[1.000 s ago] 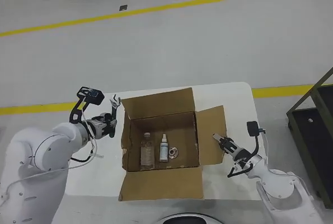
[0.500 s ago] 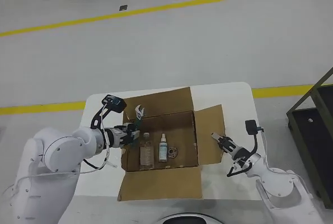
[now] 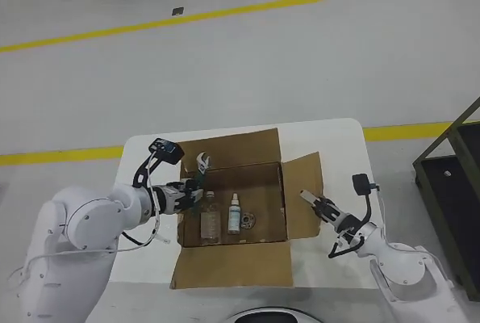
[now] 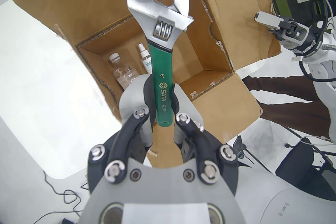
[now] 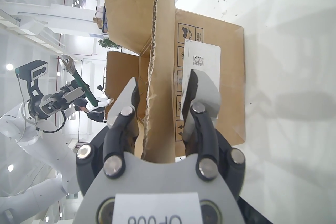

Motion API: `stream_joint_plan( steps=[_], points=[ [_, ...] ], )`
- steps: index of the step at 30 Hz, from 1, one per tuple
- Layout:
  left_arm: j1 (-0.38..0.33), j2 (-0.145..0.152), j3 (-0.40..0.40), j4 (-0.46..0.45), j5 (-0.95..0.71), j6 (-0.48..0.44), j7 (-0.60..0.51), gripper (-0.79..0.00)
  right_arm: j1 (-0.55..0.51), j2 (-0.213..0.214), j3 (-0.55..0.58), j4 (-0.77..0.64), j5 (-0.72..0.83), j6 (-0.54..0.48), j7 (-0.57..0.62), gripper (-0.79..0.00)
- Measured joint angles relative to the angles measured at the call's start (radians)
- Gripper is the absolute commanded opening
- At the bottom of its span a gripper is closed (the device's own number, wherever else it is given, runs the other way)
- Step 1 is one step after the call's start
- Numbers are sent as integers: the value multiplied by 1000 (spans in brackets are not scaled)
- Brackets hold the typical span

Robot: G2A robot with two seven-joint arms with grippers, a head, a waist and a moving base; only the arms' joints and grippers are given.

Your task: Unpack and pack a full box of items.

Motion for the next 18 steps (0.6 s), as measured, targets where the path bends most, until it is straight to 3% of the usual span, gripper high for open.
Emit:
stream_joint_plan(
  steps=[8,14,18],
  points=[
    [-50,-2,66,48,-76,9,-1,-785,-30,7,92,-42,17,-7,-23,0],
    [-105,-9,140,101,-164,67,-21,-785,-55,14,193,-77,24,-18,-38,0],
    [-120,-14,208,145,-136,91,-7,-785,-69,19,246,-84,3,-32,-38,0]
  ],
)
